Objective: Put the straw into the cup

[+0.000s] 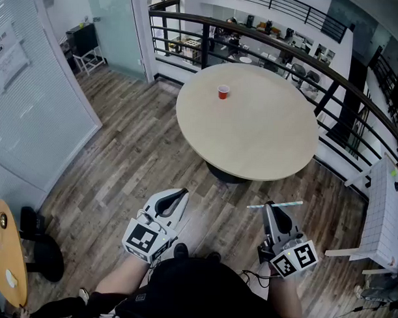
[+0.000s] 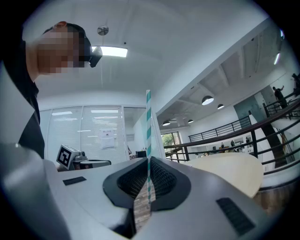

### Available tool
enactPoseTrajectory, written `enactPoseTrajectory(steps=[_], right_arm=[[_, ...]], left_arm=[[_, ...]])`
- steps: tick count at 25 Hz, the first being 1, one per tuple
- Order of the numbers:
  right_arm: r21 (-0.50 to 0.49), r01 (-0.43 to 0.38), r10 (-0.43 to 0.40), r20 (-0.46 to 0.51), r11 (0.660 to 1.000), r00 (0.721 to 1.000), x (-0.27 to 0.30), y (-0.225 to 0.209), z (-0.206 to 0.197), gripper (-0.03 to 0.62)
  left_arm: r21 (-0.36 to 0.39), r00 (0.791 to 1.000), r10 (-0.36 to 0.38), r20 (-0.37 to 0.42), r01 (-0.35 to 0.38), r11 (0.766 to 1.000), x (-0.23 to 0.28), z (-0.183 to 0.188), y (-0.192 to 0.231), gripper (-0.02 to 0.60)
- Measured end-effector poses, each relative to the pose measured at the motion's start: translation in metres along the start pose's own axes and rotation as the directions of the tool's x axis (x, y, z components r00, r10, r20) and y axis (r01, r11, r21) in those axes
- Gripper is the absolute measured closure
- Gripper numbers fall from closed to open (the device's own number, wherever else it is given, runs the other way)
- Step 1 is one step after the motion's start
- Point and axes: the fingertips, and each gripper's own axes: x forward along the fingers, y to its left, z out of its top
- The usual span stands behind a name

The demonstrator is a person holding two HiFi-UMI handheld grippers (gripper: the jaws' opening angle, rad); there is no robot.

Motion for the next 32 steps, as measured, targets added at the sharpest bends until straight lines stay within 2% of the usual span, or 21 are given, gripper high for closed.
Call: enactPoseTrajectory(steps=[5, 17, 32], right_arm=[[0.001, -0.002, 0.002, -0.003, 1.000, 1.000, -0.004, -0.002, -0.003, 0.563], [0.021, -0.031, 0.031, 0.015, 0.999, 0.999, -0.010, -0.009, 0.003, 0.562], [0.051, -0.077, 0.077, 0.019, 0.996, 0.997, -0.050, -0.043, 0.003, 0.562]], left_arm=[[-0.010, 1.000, 0.014, 0.016, -0.014, 1.000, 0.002, -0.004, -0.001, 0.569], [-0.008, 1.000, -0.002, -0.025, 0.002, 1.000, 0.014, -0.007, -0.011, 0.569], [0.014, 0.999, 0.034, -0.029, -0.033, 0.999, 0.031, 0.003, -0.065, 0.569]])
